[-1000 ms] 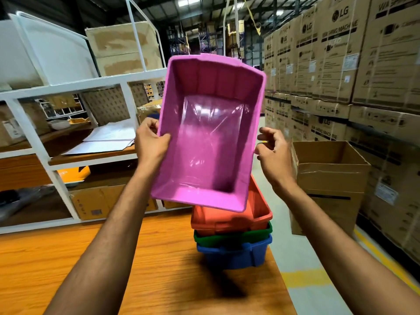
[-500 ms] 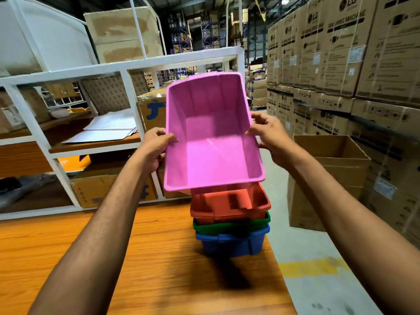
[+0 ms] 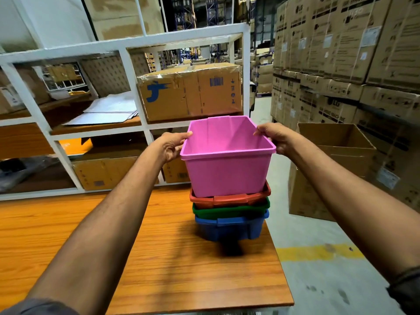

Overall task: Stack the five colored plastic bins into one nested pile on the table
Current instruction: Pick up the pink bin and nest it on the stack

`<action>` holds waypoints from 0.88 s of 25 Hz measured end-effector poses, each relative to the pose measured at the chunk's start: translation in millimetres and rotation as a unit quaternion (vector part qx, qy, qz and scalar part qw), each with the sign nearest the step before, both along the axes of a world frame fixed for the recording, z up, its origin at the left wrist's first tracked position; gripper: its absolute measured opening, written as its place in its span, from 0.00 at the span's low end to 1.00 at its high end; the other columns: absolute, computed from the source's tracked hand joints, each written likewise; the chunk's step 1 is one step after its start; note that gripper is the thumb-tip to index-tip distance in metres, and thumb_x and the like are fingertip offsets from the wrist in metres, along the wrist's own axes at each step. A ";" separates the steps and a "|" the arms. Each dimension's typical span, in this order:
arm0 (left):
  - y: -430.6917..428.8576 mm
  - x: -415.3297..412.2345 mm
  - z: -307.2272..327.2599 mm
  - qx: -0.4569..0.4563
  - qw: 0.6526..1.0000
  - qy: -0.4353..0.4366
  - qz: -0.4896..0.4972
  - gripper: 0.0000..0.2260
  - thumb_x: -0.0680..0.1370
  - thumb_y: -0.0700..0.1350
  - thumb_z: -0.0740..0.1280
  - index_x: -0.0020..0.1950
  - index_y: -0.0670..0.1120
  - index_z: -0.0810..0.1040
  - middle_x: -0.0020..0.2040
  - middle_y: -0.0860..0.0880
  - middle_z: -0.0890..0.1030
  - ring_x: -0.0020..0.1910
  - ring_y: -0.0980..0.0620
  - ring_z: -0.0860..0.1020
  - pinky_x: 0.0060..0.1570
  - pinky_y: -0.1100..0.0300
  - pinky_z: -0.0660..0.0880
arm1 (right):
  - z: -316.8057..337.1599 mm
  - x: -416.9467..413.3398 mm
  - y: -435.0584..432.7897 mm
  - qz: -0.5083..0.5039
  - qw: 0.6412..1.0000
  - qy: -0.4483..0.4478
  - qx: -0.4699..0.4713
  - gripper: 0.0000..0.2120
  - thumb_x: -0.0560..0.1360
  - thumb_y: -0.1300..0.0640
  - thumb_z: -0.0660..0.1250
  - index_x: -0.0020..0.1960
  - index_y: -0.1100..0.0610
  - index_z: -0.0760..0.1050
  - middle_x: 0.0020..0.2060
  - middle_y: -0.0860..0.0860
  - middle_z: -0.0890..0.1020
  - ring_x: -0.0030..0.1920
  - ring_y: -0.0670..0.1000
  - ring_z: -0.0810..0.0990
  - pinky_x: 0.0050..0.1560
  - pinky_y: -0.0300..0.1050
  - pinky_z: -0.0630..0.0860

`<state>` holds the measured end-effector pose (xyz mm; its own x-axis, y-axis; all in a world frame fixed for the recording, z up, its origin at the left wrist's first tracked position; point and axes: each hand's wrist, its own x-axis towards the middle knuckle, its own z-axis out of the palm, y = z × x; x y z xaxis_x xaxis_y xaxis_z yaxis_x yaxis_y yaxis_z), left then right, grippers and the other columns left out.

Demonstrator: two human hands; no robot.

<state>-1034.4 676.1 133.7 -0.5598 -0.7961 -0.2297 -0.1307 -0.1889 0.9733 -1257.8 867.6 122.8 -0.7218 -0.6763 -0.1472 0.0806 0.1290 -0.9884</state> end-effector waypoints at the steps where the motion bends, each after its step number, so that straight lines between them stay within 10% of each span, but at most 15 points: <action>1: -0.4 -3.1 0.0 -0.009 1.000 -0.004 0.006 0.15 0.79 0.41 0.72 0.62 0.34 0.78 0.41 0.43 0.84 0.40 0.50 0.79 0.44 0.57 0.83 | -2.3 -2.0 -2.1 -0.005 1.000 -0.009 0.000 0.06 0.73 0.70 0.63 0.45 0.63 0.77 0.40 0.59 0.80 0.34 0.54 0.78 0.31 0.44 0.79; 5: 1.4 -11.1 -4.0 -0.036 0.998 -0.027 0.030 0.11 0.80 0.41 0.71 0.58 0.35 0.79 0.50 0.42 0.82 0.27 0.56 0.79 0.21 0.66 0.76 | -11.6 -19.6 -12.2 -0.005 1.000 -0.011 0.011 0.11 0.63 0.66 0.66 0.46 0.63 0.78 0.48 0.59 0.76 0.33 0.54 0.71 0.36 0.49 0.70; 10: 3.3 -10.4 -28.8 -0.024 0.998 -0.058 0.031 0.11 0.82 0.41 0.68 0.61 0.36 0.79 0.45 0.45 0.81 0.19 0.59 0.75 0.25 0.67 0.78 | -29.3 -10.5 -10.4 0.006 0.999 -0.007 0.052 0.08 0.70 0.68 0.65 0.48 0.62 0.78 0.41 0.58 0.77 0.29 0.53 0.75 0.28 0.41 0.79; 15: 5.2 -6.6 -62.8 -0.006 0.996 -0.087 0.021 0.12 0.82 0.43 0.69 0.64 0.40 0.80 0.58 0.46 0.84 0.53 0.49 0.85 0.35 0.58 0.82 | -52.8 -0.5 -0.3 0.010 0.995 0.004 0.103 0.06 0.77 0.67 0.64 0.51 0.59 0.77 0.44 0.53 0.81 0.35 0.48 0.80 0.29 0.40 0.78; 19: 13.4 -3.8 -69.0 -0.034 0.996 -0.051 0.059 0.12 0.81 0.43 0.70 0.63 0.43 0.81 0.49 0.49 0.83 0.43 0.56 0.81 0.34 0.68 0.76 | -57.8 7.3 8.4 -0.020 0.995 0.042 0.091 0.14 0.76 0.64 0.68 0.62 0.58 0.77 0.51 0.53 0.81 0.53 0.52 0.81 0.43 0.45 0.77; 22: 27.1 9.6 -67.5 -0.136 0.982 -0.009 0.132 0.13 0.80 0.44 0.71 0.65 0.46 0.79 0.57 0.48 0.82 0.50 0.54 0.80 0.42 0.65 0.74 | -55.4 19.7 17.5 -0.096 0.957 0.259 0.091 0.23 0.72 0.58 0.72 0.67 0.53 0.74 0.62 0.53 0.75 0.64 0.55 0.76 0.57 0.51 0.78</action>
